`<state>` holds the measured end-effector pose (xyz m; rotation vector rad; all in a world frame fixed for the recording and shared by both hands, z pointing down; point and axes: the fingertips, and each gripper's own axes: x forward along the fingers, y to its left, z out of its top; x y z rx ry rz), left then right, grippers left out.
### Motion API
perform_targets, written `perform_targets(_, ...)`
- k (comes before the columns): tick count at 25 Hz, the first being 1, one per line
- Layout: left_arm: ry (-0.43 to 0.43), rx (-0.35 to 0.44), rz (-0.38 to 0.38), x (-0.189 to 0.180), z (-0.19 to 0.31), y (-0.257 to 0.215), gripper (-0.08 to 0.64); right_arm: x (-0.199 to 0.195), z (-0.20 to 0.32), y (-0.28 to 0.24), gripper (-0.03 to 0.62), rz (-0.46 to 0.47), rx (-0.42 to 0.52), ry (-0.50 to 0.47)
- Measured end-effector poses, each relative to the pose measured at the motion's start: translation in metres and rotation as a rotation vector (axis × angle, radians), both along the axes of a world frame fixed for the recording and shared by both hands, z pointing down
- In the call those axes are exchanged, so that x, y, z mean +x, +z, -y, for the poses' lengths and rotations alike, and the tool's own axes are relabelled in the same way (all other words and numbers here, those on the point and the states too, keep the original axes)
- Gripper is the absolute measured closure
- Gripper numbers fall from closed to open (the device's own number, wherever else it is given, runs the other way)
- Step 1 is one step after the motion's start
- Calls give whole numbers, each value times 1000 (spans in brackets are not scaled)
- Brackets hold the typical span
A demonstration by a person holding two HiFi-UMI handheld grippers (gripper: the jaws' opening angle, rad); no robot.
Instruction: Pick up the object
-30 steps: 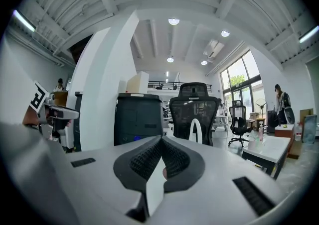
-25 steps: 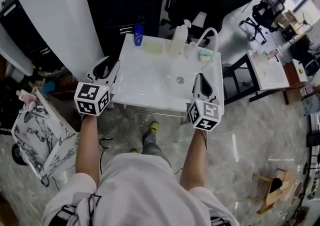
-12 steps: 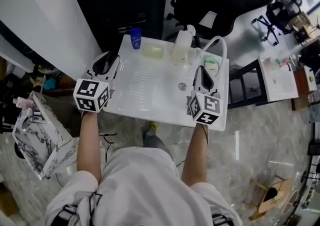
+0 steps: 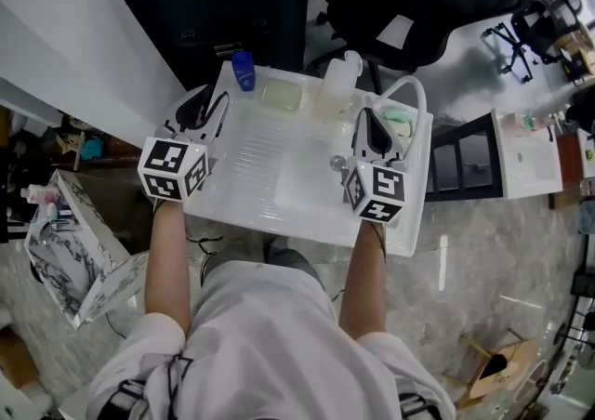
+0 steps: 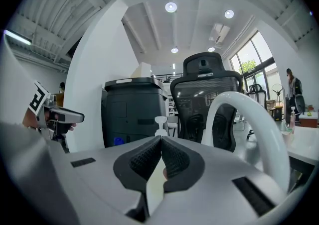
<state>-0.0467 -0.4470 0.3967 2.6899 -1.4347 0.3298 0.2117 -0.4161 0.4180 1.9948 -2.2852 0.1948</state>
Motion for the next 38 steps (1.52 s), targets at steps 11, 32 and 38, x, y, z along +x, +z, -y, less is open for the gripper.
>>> perform_targets(11, 70, -11, 25, 8, 31, 7, 446, 1, 17, 8, 583, -20, -27, 37)
perform_targets(32, 443, -103, 371, 65, 71, 104, 416, -2, 49, 55, 583, 9, -94, 110)
perform_targets(38, 539, -142, 499, 80, 76, 148, 416, -1, 57, 73, 583, 11, -104, 121)
